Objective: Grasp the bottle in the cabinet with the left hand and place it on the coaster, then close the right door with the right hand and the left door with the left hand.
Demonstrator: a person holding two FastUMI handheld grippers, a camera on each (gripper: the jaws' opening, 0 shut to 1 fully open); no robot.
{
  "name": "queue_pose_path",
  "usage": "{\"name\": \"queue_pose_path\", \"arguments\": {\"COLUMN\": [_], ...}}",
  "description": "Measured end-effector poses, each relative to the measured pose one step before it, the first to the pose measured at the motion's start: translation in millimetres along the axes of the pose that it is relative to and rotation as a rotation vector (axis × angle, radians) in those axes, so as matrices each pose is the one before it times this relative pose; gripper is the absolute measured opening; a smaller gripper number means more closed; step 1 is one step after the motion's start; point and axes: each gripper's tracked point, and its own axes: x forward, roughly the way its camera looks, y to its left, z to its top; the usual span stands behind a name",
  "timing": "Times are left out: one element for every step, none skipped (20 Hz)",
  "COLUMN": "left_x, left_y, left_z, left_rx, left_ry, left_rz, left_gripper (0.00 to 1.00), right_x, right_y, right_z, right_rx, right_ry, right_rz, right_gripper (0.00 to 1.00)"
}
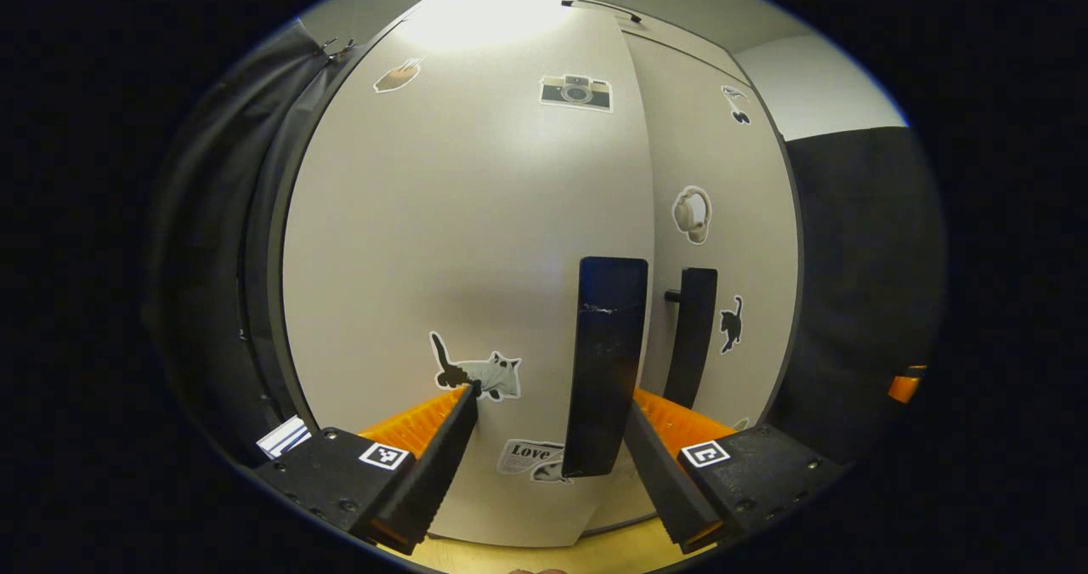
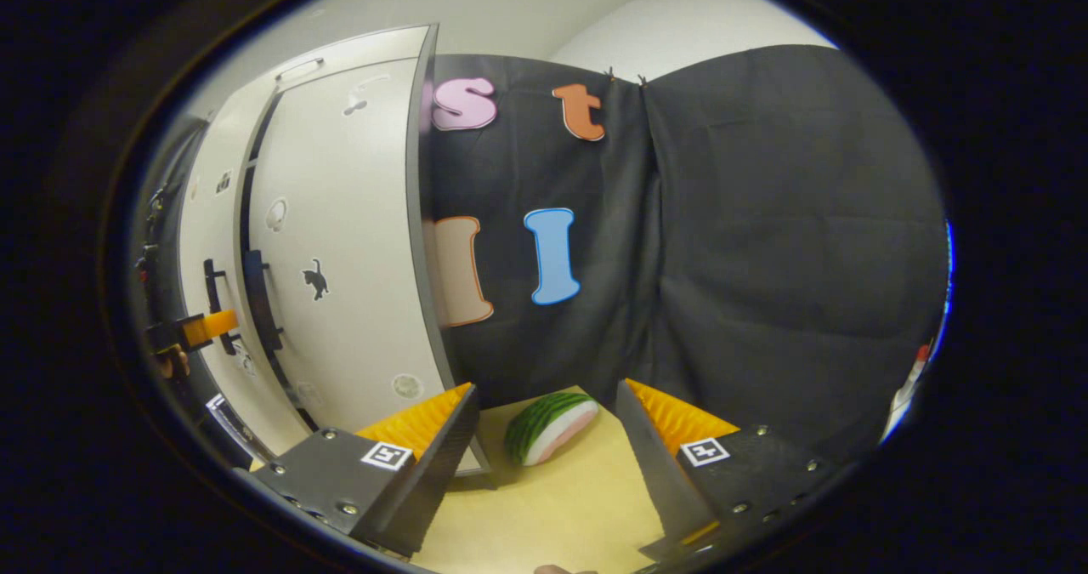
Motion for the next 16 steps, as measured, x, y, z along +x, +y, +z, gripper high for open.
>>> {"name": "queue_pose_path", "arguments": {"left_x": [0.33, -0.78, -0.82, 0.61, 1.16, -0.17, -1.49, -1.04, -4.97, -7.68, -9.79, -12.17, -10.71, -7.24, -8.76, -9.0], "left_y": [-0.59, -0.33, -0.12, -0.45, -0.04, -1.19, -2.0, 0.62, -0.56, -0.98, -1.57, -1.45, -2.45, -2.09, -1.79, -1.66], "left_z": [-0.5, 0.23, 0.22, -0.51, 0.82, -1.15, 0.72, 1.58, 4.02, 8.78, 10.29, 9.33, 13.0, 10.57, 12.59, 12.81], "left_rx": [0.0056, 0.00402, 0.00422, 0.00601, 0.0044, 0.00494, 0.00612, 0.01088, 0.01268, 0.01524, 0.01669, 0.01421, 0.00251, -0.00729, -0.01284, -0.01568], "left_ry": [-0.0012, -0.00253, -0.00115, -0.00087, -0.00035, 0.00627, 0.00659, 0.00619, 0.00155, -0.02139, -0.01678, -0.00915, -0.01431, -0.01002, -0.00998, -0.01168], "left_rz": [0.00227, 0.0041, 0.00399, 0.0021, 0.00291, -0.00139, -0.00832, 0.00162, 0.00651, 0.0061, 0.00361, 0.00609, 0.00141, 0.00099, 0.00096, 0.00328], "left_gripper": [1.0, 1.0, 1.0, 1.0, 1.0, 1.0, 1.0, 1.0, 1.0, 1.0, 1.0, 0.99, 0.99, 0.99, 0.99, 0.99], "right_x": [0.59, 0.05, -1.27, -0.59, -0.04, -0.96, -1.85, -1.91, -1.52, -1.74, -1.86, -1.04, -1.18, -0.36, 0.28, -0.45], "right_y": [0.8, 1.2, -0.14, 1.07, 1.97, 1.86, 3.68, 5.38, 5.08, 6.32, 7.55, 9.21, 10.69, 8.79, 9.77, 7.85], "right_z": [0.03, 0.83, -0.06, 0.22, -0.03, 0.45, 1.43, 5.23, 8.05, 9.22, 8.78, 11.3, 15.11, 13.73, 11.7, 13.48], "right_rx": [-0.00071, 0.00001, -0.0007, -0.00222, -0.00414, -0.00612, -0.0079, -0.01032, -0.01591, -0.01863, -0.01708, -0.01192, -0.00744, -0.00154, -0.00046, 0.00073], "right_ry": [-0.00097, -0.00138, -0.00078, -0.00103, 0.00006, 0.00196, 0.0017, -0.01102, -0.01903, -0.01955, -0.01992, -0.0223, -0.02866, -0.02434, -0.01997, -0.01856], "right_rz": [0.00254, 0.00386, 0.00347, 0.00348, 0.00425, 0.0069, 0.00971, 0.01061, 0.01286, 0.01495, 0.02069, 0.02278, 0.02865, 0.02177, 0.02332, 0.01677], "right_gripper": [0.99, 0.99, 0.99, 0.99, 0.99, 0.99, 0.99, 0.99, 0.98, 0.99, 0.99, 0.99, 0.98, 0.99, 0.99, 0.99]}}
